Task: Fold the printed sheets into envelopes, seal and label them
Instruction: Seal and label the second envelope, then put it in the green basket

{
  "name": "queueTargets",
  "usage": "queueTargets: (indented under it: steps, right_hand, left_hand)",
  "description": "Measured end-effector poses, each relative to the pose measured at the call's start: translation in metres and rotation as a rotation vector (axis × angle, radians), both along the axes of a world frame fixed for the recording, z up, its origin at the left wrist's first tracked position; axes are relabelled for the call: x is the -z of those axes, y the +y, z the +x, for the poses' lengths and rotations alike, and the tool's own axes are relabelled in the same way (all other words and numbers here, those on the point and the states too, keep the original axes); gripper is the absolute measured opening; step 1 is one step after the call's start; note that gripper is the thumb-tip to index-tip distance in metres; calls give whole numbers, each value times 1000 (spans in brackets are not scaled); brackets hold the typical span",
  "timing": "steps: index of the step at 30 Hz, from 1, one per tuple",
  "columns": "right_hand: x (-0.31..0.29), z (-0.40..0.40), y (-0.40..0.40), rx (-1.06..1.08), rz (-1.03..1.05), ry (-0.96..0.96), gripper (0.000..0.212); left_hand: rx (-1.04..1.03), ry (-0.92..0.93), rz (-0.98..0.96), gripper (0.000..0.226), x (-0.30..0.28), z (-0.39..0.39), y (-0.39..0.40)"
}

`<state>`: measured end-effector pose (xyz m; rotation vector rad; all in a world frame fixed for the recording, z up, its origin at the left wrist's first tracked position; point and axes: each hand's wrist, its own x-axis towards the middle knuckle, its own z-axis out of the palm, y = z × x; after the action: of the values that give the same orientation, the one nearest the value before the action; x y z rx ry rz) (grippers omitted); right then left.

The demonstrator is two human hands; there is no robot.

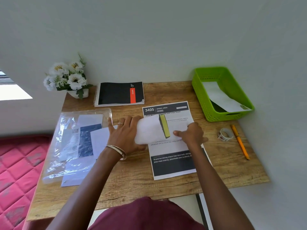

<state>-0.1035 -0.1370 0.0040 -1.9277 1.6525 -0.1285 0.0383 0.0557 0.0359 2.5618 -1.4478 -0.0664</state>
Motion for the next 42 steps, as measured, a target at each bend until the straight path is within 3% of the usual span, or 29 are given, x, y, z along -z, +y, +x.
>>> queueTargets:
  steps: [5,9,12,16,20,26,33,42]
  right_hand:
    - [6,1,-9,35,100,-170,48]
    - [-19,-9,-1,30,149,-499,22]
    - [-49,-30,6,35,81,-760,20]
    - [-72,-65,5,89,-109,-946,25]
    - [-79,-90,-5,208,-152,-1123,22]
    - [-71,-97,2,245,-89,-1159,25]
    - [-62,-90,15,220,-51,-1069,25]
    - [-67,-95,13,86,-43,-1036,23]
  left_hand:
    - [-13,-29,4,97,4,0,2]
    - [-17,-31,24,99,3,-1,2]
    - [-24,-22,27,100,3,-1,2]
    - [-34,-26,41,100,4,1,1]
    - [-70,-24,78,99,7,2,0]
    - [-75,9,75,100,5,-1,-5]
    - [-71,3,58,100,0,-3,-6]
    - [-78,2,43,99,1,-7,-5]
